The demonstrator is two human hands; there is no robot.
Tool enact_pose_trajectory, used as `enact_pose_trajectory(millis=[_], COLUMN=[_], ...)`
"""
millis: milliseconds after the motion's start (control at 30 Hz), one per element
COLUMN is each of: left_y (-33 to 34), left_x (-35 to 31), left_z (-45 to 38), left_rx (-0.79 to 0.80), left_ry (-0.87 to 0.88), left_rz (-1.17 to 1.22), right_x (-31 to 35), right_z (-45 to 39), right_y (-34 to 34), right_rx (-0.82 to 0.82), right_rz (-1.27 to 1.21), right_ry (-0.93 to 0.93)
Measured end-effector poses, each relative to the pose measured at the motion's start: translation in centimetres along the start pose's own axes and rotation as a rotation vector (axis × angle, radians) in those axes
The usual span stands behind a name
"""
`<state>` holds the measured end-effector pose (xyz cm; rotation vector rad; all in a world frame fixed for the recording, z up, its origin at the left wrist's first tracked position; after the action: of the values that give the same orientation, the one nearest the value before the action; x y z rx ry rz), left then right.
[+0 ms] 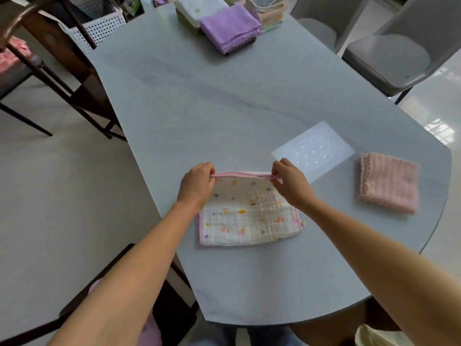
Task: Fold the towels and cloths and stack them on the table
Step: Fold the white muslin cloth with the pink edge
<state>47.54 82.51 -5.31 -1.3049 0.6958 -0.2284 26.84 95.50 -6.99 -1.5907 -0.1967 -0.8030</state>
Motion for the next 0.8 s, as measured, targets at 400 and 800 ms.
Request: enact_pose_trajectory(millis=[400,800], left_y=[3.5,4.6], left_x=[0.5,0.6], left_z=[10.9,14.4], left_rx=[0.089,0.147], left_ry=[0.26,0.352], left_rz=[-0.253,-0.482], right_x=[-1.0,-0.6], right_z=[10.9,13.5], right_y=[1.3,1.3], right_rx=[0.241,0.222], right_rz=[0.443,0.549], right_ry=[-0.318,-0.471])
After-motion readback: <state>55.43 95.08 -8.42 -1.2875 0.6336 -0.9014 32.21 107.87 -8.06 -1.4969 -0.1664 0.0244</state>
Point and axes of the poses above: each hand's wrist, its own z-axis away from the middle knuckle, its own y-axis out of the palm, x = y × z, the point moved 2 cm from there along -z, towards the middle knuckle, and after that the axes turned 5 degrees about -z, right-handed, at the moved point
